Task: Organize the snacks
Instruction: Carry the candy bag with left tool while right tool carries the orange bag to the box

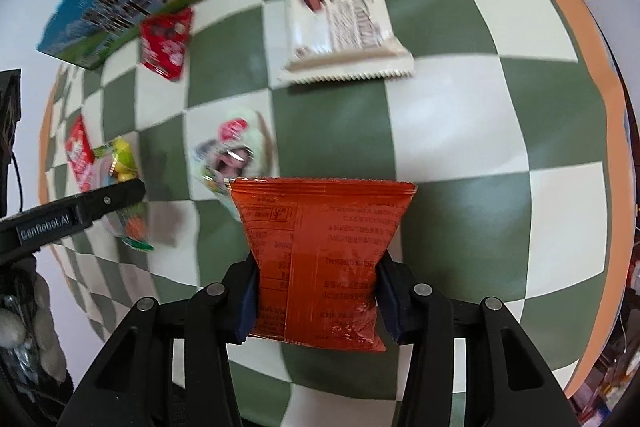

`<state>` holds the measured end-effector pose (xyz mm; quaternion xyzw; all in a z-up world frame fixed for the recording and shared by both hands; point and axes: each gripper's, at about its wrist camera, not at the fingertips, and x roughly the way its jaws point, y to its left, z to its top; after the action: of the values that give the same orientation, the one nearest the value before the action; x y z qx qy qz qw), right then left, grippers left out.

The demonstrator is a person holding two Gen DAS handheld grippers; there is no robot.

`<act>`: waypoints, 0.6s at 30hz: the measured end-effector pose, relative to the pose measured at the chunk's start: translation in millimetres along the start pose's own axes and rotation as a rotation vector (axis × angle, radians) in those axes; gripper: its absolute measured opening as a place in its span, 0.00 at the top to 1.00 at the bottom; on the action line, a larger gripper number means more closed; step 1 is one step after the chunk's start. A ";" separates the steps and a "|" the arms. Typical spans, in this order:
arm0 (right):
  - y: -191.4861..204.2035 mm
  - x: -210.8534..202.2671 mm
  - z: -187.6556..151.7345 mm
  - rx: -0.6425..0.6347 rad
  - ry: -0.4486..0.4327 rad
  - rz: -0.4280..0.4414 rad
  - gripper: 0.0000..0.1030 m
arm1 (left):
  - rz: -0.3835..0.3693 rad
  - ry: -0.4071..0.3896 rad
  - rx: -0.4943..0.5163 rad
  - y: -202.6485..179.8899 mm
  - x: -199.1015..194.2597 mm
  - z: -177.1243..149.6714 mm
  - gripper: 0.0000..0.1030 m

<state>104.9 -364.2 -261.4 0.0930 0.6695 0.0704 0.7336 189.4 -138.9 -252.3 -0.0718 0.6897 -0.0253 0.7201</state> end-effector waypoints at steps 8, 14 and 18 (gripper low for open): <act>26.1 -69.8 33.1 -0.027 -0.123 0.097 0.50 | -0.095 -0.105 0.033 -4.0 -78.7 21.0 0.54; 54.9 -126.7 79.7 -0.075 -0.238 0.139 0.50 | -0.122 -0.216 0.037 -12.8 -121.2 50.6 0.54; 73.4 -149.6 117.6 -0.118 -0.302 0.136 0.50 | -0.106 -0.259 0.027 -11.3 -137.7 80.8 0.54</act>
<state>209.5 -331.8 -89.3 0.1044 0.5384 0.1440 0.8237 264.1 -125.9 -111.4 -0.1009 0.5860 -0.0632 0.8015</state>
